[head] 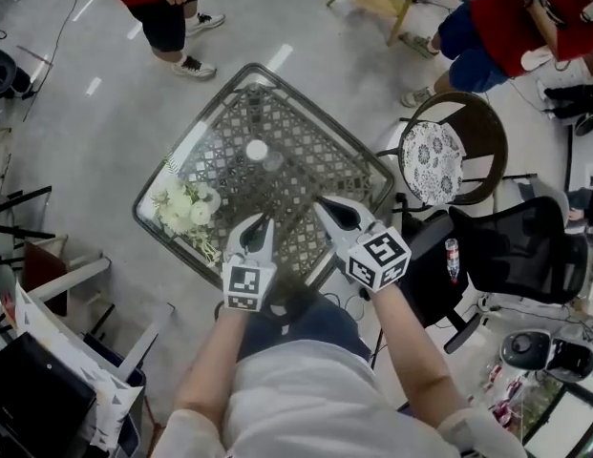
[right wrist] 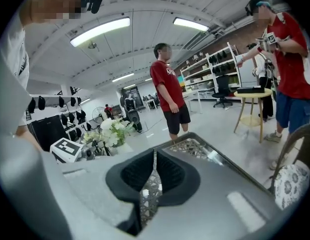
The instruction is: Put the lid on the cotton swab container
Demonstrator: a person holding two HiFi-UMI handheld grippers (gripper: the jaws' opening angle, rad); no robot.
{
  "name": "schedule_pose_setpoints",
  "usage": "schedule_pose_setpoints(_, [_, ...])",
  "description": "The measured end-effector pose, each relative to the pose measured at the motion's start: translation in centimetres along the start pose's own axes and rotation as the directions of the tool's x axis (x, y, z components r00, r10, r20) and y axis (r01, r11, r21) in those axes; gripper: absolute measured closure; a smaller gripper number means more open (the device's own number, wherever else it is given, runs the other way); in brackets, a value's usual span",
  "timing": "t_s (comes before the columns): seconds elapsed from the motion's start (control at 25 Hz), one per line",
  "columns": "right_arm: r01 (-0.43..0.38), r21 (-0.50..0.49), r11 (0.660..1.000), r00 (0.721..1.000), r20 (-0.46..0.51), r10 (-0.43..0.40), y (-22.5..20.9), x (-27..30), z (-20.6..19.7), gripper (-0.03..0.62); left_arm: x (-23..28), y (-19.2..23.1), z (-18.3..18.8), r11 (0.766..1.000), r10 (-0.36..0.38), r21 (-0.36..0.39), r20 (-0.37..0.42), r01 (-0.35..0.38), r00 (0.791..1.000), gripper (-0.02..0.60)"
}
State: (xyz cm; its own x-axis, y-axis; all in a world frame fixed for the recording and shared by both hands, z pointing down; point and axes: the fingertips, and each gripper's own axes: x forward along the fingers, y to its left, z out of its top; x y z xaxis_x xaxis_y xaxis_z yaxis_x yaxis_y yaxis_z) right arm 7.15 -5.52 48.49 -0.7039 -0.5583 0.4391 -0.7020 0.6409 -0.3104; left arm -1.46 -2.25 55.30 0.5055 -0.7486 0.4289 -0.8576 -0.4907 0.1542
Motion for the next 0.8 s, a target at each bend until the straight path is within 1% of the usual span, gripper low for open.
schedule_pose_setpoints(0.08, [0.012,0.011,1.0,1.0,-0.02,-0.012,-1.0,1.4,-0.7,0.576,1.3,0.5,-1.1,1.0,0.002,0.01,-0.02,-0.002,1.0,0.546])
schedule_pose_setpoints(0.16, [0.026,0.027,0.999,0.999,-0.037,-0.025,-2.1,2.5,-1.4,0.575,2.6,0.8,-2.1,1.0,0.005,0.016,-0.042,-0.004,0.999,0.479])
schedule_pose_setpoints(0.2, [0.031,0.036,0.999,0.999,-0.044,-0.03,-2.6,3.1,-1.7,0.575,3.2,1.0,-2.6,1.0,0.008,0.019,-0.051,-0.007,0.999,0.46])
schedule_pose_setpoints(0.4, [0.043,0.072,0.997,0.996,-0.086,-0.037,-4.8,5.8,-3.6,0.576,6.2,2.1,-4.7,0.999,0.02,0.034,-0.088,-0.017,0.996,0.459])
schedule_pose_setpoints(0.64, [0.018,0.077,0.997,0.988,-0.153,-0.006,-6.1,9.0,-5.8,0.575,8.9,3.5,-8.2,1.0,0.019,0.024,-0.184,-0.015,0.983,0.423])
schedule_pose_setpoints(0.8, [-0.003,0.083,0.997,0.981,-0.192,0.019,-7.2,11.1,-7.1,0.576,10.3,4.8,-9.0,0.999,0.03,0.023,-0.199,-0.026,0.979,0.408])
